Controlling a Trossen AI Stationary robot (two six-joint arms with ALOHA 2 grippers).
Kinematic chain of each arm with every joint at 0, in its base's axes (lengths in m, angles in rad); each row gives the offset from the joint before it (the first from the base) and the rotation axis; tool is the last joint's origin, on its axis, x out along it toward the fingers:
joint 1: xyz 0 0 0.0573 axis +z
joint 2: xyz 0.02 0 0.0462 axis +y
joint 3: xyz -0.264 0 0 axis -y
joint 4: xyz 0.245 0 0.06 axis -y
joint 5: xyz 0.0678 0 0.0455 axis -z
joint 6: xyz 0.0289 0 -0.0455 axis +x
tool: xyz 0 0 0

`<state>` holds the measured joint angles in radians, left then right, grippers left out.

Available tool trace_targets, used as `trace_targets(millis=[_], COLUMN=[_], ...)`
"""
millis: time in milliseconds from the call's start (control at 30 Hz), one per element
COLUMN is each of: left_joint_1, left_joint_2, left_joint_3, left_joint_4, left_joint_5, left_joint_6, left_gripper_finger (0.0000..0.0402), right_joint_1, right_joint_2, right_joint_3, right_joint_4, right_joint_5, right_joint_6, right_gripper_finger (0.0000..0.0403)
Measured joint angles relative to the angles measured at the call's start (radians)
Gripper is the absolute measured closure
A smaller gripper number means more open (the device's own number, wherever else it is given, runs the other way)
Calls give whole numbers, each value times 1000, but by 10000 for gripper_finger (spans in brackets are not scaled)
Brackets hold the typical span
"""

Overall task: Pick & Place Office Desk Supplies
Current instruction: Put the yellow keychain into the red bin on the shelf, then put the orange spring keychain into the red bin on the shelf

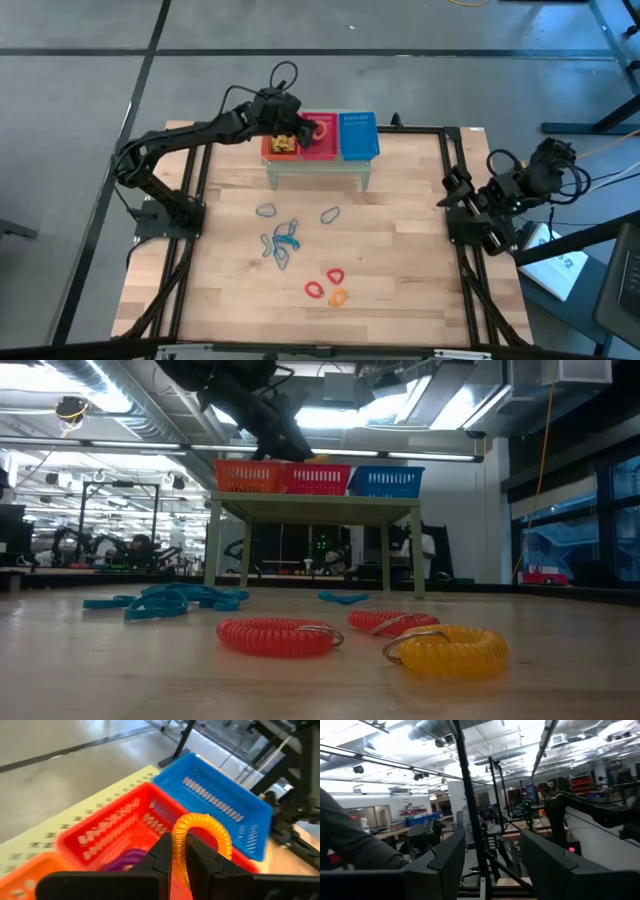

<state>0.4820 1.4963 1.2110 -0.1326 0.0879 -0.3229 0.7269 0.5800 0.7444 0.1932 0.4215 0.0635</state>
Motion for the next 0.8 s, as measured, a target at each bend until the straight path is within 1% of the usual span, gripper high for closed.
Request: trace_targets(millis=[100,233,400,533,600,667,733,800], left_joint_1=[16,18,18,18,18,12,-14,-57], left_joint_2=[0,0,0,0,0,-7,-16,-26], left_joint_3=[0,0,0,0,0,0,3,29], left_joint_4=[-2,-2,-7,-1,40,99,154,134], left_joint_5=[13,12,13,5,16,49,57,57], left_joint_6=[2,13,21,19,6,-6,-7,-3], left_gripper_finger=[360,340,290,246,229,219,216,217], right_joint_1=[0,0,0,-1,-4,-9,-15,-20], right_joint_2=[0,0,0,1,1,1,1,1], right_joint_3=[0,0,0,0,0,0,0,0], right_joint_4=[0,0,0,0,0,0,0,0], right_joint_5=[18,39,88,95,95,95,95,88], right_joint_6=[0,1,0,0,0,0,0,0], right_gripper_finger=[211,211,211,211,211,211,211,211])
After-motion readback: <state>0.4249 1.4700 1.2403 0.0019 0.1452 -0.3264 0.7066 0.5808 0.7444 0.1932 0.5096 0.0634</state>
